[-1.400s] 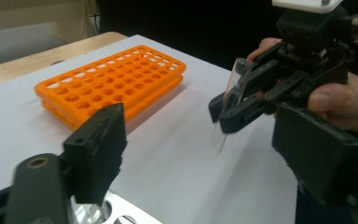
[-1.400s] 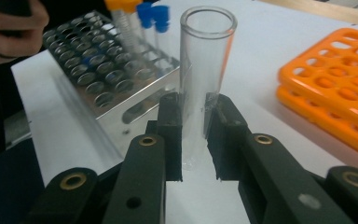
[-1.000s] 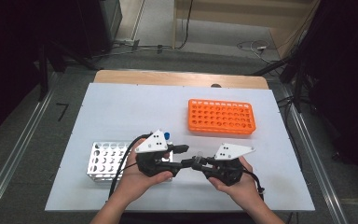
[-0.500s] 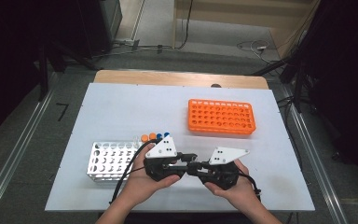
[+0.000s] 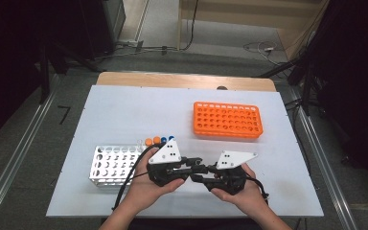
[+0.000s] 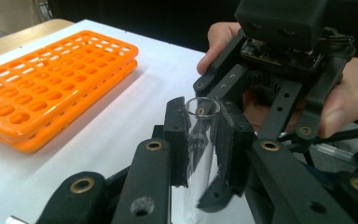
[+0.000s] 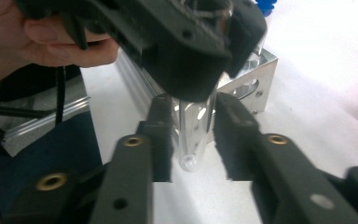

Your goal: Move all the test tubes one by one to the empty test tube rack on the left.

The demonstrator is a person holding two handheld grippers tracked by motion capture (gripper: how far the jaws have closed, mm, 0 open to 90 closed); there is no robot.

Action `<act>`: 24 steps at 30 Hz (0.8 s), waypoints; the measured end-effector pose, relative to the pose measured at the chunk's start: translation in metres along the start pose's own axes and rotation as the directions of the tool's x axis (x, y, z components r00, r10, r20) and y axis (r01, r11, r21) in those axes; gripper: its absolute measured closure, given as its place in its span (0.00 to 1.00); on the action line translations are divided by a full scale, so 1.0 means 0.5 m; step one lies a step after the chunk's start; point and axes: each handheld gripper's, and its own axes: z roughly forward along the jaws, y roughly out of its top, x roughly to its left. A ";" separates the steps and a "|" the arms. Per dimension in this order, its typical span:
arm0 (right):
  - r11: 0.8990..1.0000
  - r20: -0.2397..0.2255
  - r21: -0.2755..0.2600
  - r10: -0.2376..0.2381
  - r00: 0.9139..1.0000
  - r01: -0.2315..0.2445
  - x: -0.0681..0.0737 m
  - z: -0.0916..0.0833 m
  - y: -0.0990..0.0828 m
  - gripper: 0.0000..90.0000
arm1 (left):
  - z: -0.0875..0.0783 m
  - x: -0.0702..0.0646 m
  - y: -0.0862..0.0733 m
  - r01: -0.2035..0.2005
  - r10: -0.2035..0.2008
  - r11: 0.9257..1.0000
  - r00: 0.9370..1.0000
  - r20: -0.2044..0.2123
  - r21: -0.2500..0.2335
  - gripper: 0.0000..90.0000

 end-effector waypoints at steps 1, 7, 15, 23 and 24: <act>1.000 0.007 -0.007 -0.004 1.000 0.004 -0.001 -0.002 0.000 0.60 | -0.004 0.002 0.000 0.000 0.000 1.000 1.000 -0.006 -0.002 0.85; 1.000 0.039 -0.029 -0.004 0.999 0.006 -0.017 -0.021 -0.004 0.30 | -0.032 0.019 0.002 0.014 -0.015 1.000 0.999 -0.043 -0.025 0.85; 0.997 0.091 -0.075 0.022 0.996 -0.015 -0.059 -0.058 -0.016 0.08 | -0.081 0.047 0.000 0.029 -0.035 0.998 0.995 -0.089 -0.061 0.85; 0.994 0.137 -0.095 0.058 0.989 -0.045 -0.105 -0.093 -0.034 0.00 | -0.133 0.077 -0.006 0.038 -0.051 0.996 0.986 -0.161 -0.081 0.85; 0.994 0.139 -0.100 0.064 0.988 -0.051 -0.111 -0.096 -0.036 0.00 | -0.139 0.081 -0.007 0.039 -0.053 0.996 0.985 -0.165 -0.084 0.85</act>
